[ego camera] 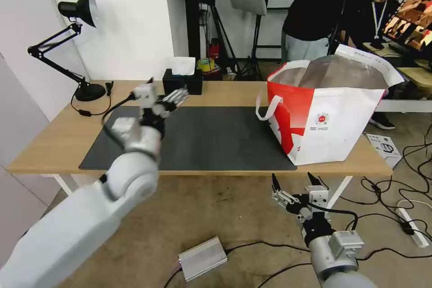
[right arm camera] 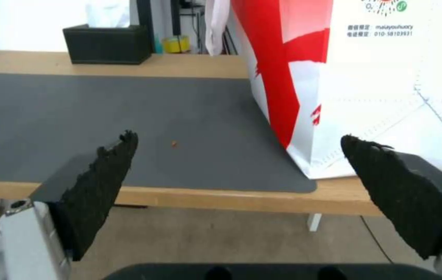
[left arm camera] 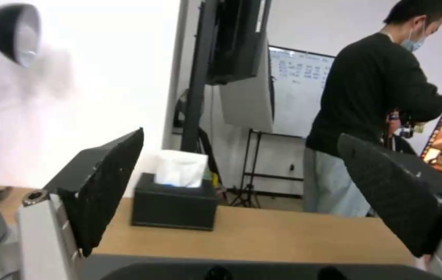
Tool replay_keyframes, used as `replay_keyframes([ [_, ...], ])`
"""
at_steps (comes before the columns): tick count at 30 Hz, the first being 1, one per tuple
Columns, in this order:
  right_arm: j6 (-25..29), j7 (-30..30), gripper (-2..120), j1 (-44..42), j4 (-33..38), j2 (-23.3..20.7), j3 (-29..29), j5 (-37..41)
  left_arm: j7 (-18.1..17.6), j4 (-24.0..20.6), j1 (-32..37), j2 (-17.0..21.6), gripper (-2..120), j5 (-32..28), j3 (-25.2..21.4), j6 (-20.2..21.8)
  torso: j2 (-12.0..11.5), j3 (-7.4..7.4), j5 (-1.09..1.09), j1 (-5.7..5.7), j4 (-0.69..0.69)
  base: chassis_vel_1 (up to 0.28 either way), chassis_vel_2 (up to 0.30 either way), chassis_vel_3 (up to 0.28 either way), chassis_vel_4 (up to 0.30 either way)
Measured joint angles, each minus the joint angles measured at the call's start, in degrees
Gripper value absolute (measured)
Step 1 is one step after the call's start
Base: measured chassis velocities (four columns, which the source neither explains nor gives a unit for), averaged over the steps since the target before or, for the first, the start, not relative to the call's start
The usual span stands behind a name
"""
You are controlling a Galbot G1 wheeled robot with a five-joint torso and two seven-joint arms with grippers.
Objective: Pick up the trash from the table and place it into the takeout bag.
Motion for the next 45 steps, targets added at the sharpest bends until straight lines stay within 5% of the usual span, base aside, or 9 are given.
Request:
replay_keyframes([
  [8,0.0,0.0,100,0.0,0.0,0.0,0.0,0.0,1.86,-4.95,12.94,-3.1,100,7.92,-6.01,-1.01,0.0,0.0,0.0,0.0,-0.02,0.0,0.0,0.0,0.0],
  [18,0.0,0.0,100,0.0,0.0,0.0,0.0,0.0,6.29,-7.31,28.07,-12.61,100,18.76,-9.45,-2.87,0.01,0.0,0.01,0.0,-0.02,0.0,0.0,0.0,0.0],
  [32,0.0,0.0,100,0.0,0.0,0.0,0.0,0.0,9.95,-7.05,42.43,-22.76,100,31.53,-11.15,-9.44,0.01,0.0,0.0,0.0,-0.01,0.0,0.0,0.0,0.0],
  [45,0.0,0.0,100,0.0,0.0,0.0,0.0,0.0,8.24,-3.1,49.12,-28.11,100,41.91,-12.42,-13.43,0.0,0.0,0.0,0.01,-0.01,0.0,0.0,0.0,0.0],
])
